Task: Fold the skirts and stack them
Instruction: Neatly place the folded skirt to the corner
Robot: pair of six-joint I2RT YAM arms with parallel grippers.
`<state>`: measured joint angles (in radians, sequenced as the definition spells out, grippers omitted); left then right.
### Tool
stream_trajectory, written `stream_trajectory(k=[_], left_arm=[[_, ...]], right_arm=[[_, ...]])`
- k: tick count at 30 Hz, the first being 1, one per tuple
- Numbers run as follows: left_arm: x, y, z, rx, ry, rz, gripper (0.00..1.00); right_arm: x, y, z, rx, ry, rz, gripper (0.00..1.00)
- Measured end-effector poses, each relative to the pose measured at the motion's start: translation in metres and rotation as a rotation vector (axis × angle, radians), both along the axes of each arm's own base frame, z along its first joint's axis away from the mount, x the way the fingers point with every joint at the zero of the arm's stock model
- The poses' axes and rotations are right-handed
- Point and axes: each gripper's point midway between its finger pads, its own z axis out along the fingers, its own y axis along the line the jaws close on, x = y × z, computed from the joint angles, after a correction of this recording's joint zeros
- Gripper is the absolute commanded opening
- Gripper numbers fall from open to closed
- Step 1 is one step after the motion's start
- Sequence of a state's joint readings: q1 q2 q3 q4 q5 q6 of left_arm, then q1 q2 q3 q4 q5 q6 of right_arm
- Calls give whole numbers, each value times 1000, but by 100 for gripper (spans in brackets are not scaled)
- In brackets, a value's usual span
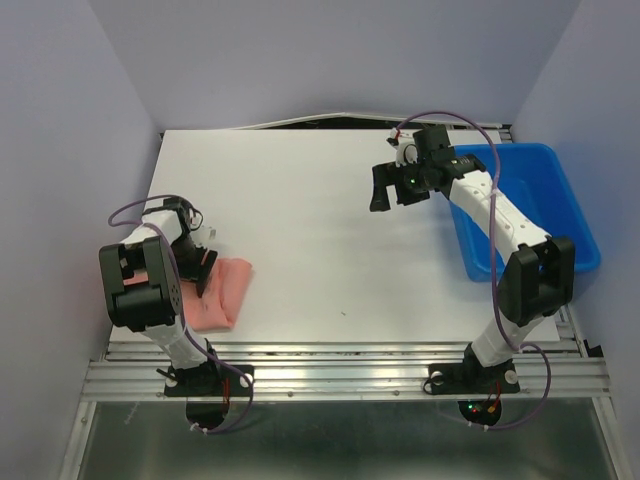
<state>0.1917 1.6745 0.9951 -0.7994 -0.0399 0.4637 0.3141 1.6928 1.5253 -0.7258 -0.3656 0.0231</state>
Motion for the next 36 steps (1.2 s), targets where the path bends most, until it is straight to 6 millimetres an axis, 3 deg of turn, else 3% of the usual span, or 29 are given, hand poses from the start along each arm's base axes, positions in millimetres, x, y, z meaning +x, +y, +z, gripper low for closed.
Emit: stream_trajectory(k=[9, 13, 15, 21, 23, 24, 27, 32, 36], left_arm=[[3, -4, 4, -15, -10, 30, 79], [17, -5, 14, -27, -49, 37, 79], [32, -2, 28, -21, -94, 42, 79], [65, 8, 88, 32, -261, 52, 80], [69, 11, 110, 51, -301, 53, 86], [74, 12, 126, 61, -331, 51, 98], [95, 14, 171, 88, -453, 29, 99], [135, 5, 261, 107, -740, -43, 99], [147, -14, 298, 85, -884, -106, 99]], right_arm=[[2, 0, 3, -1, -4, -2, 100], [5, 1, 10, 5, -22, -2, 100], [6, 1, 14, 7, -29, -2, 100], [9, 2, 21, 13, -43, -1, 100], [9, 3, 21, 15, -44, 0, 100], [9, 3, 22, 16, -45, 0, 100], [9, 3, 22, 17, -46, 0, 100], [12, 2, 22, 12, -58, -6, 100], [6, -7, 19, -16, -73, -33, 100]])
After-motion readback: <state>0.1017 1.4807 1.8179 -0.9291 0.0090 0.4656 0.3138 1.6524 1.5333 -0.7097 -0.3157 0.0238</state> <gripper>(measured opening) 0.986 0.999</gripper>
